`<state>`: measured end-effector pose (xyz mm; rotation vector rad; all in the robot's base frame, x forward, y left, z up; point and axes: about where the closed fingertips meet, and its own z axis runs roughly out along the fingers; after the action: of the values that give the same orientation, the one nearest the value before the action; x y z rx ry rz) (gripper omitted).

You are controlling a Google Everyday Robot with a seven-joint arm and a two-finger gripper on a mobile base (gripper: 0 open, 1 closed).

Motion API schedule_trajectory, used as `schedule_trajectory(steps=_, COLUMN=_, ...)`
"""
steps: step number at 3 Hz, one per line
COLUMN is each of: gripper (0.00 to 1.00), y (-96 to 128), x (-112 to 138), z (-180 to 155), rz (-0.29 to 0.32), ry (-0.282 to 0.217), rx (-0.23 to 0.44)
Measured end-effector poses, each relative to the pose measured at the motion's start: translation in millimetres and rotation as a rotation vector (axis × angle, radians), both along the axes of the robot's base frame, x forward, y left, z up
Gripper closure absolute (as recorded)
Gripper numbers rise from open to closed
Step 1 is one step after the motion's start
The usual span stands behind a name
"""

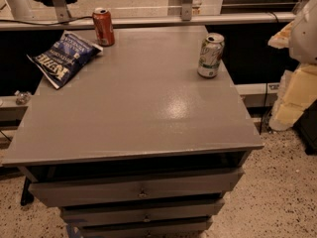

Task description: Move 7up can near blue chip bag

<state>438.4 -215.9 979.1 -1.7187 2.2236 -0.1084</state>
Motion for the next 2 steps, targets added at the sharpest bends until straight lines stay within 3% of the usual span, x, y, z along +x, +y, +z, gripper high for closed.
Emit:
schedule_trajectory(steps=1, gripper=0.00, y=-3, x=4, z=-2, rz=-0.011, ry=-0.016, rx=0.012)
schedule_trajectory(steps=2, gripper=0.00, y=-21, x=27, z=-13, rz=-0.077, ry=-0.068, rx=0.057)
